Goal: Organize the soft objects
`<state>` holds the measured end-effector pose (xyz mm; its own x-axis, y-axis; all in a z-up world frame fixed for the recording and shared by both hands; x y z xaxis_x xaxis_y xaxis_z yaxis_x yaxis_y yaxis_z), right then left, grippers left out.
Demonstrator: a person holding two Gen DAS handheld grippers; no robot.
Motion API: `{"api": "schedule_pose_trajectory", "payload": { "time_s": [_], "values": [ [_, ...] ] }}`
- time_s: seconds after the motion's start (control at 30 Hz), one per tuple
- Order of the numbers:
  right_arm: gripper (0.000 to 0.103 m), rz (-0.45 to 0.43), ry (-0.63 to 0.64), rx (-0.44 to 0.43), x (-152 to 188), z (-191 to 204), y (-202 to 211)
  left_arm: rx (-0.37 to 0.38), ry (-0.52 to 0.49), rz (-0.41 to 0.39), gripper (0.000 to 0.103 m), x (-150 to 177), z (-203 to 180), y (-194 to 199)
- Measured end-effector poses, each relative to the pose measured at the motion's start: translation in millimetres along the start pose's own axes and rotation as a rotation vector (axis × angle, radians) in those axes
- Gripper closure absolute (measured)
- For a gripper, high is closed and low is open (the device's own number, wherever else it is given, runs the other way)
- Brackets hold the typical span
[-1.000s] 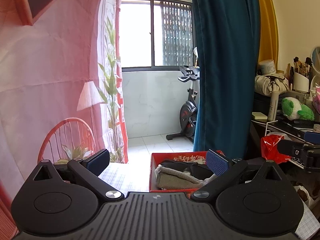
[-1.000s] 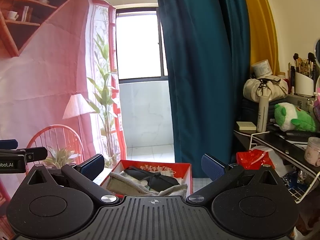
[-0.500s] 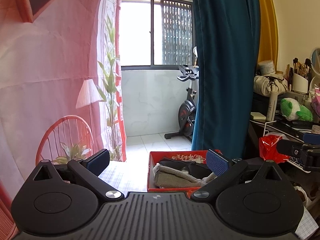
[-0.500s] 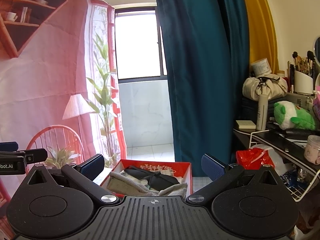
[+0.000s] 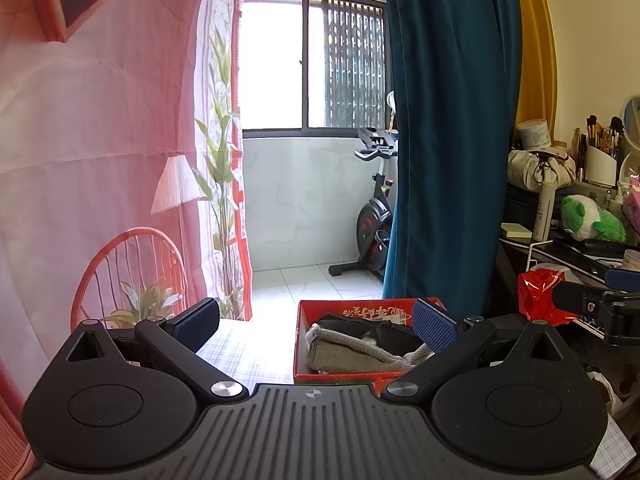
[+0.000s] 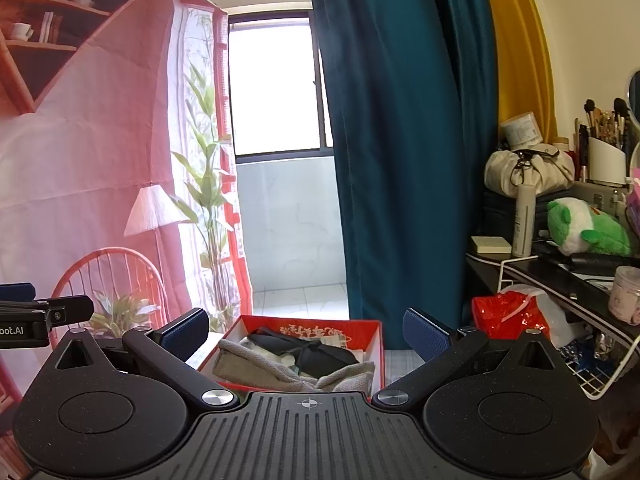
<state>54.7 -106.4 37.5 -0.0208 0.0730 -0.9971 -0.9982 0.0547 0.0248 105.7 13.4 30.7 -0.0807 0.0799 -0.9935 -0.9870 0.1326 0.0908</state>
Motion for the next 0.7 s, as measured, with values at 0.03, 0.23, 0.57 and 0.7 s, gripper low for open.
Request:
{"api": "schedule_pose_trajectory", "payload": {
  "time_s": [0.03, 0.23, 0.57, 0.7],
  "values": [
    [0.000, 0.001, 0.000, 0.000, 0.4, 0.2, -0.1, 0.000, 0.000, 0.000, 0.000, 0.0, 0.1, 0.1],
    [0.000, 0.002, -0.001, 0.000, 0.8, -0.2, -0.5, -0.001, 0.000, -0.001, 0.000, 0.3, 0.5, 0.2],
    [0.000, 0.005, -0.003, 0.002, 3.0, -0.2, -0.1, 0.002, 0.000, -0.002, 0.000, 1.6, -1.0, 0.6],
    [0.000, 0.008, -0.003, 0.001, 4.4, -0.4, -0.3, 0.004, 0.000, -0.003, 0.000, 2.7, -1.6, 0.8]
  ]
}}
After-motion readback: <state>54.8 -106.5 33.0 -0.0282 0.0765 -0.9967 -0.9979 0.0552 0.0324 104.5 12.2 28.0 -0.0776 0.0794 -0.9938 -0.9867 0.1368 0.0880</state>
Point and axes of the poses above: each gripper's, at about its wrist camera, not at the fingertips, and y roughly against the way its jaws point, z to its left, x to its underside, the point moved 10 cm from there along -y, roughly the way its jaws point, and after that the axes turned 11 degrees about -z, right-handed, at the moved point
